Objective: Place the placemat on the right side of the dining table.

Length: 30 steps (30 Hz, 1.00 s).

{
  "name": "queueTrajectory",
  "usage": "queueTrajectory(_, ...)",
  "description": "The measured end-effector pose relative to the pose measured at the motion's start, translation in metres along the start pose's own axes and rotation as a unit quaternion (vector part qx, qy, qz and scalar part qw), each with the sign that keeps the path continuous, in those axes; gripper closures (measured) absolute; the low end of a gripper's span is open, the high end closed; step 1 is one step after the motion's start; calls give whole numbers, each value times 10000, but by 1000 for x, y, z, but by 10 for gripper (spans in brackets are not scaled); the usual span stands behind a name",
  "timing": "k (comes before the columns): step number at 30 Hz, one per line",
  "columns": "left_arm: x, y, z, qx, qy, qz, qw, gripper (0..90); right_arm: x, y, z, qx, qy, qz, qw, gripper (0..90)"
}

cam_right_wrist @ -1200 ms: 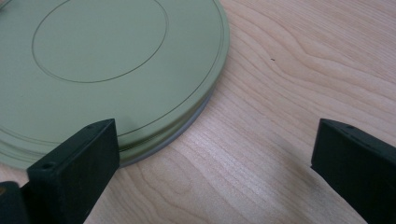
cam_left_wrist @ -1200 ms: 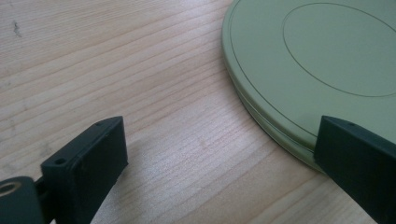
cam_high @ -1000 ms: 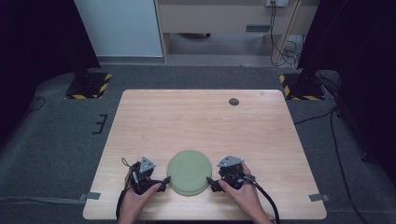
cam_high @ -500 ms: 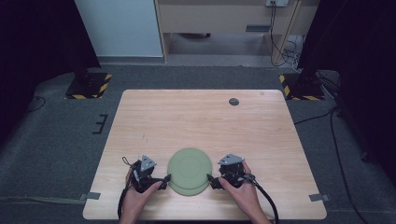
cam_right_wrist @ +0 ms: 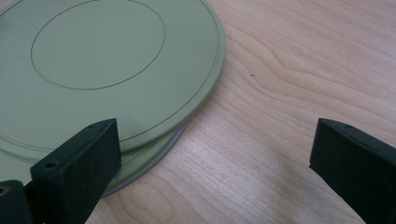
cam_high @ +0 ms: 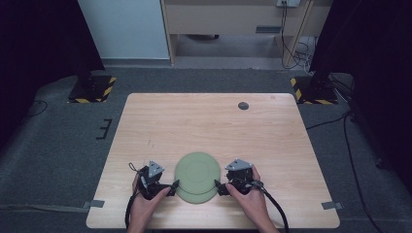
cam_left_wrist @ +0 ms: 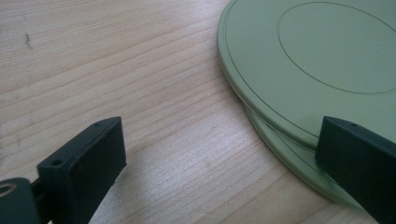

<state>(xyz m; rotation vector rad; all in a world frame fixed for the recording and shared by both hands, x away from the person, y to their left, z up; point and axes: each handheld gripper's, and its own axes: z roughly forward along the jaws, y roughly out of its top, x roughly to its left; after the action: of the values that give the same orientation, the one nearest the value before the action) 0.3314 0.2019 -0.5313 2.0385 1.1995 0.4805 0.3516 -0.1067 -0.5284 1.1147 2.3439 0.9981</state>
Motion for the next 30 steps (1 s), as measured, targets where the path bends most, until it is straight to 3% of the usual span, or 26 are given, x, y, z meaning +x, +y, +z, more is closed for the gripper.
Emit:
queueTrajectory(4,-3,-2,-4,55,-138,44,9999,28,4,1,-3,-91,-81,-78,9999,67)
queueTrajectory(7,-7,-1,-4,20,-98,94,9999,29,6,1,-4,-62,53,-87,9999,64)
queueTrajectory(10,-7,0,-1,24,-23,101,9999,2,7,1,-3,-31,39,-97,9999,54)
queueTrajectory(13,-4,1,2,24,-65,-37,10000,2,6,1,-1,-51,-15,-49,10000,33)
queueTrajectory(18,-7,3,3,-62,64,38,10000,20,3,5,2,-96,-158,-13,9998,51)
queueTrajectory(23,-14,2,2,-4,-37,165,9999,30,3,4,-2,-20,-8,5,10000,69)
queueTrajectory(30,-12,4,6,-17,40,86,10000,6,5,4,3,-20,-93,9,10000,50)
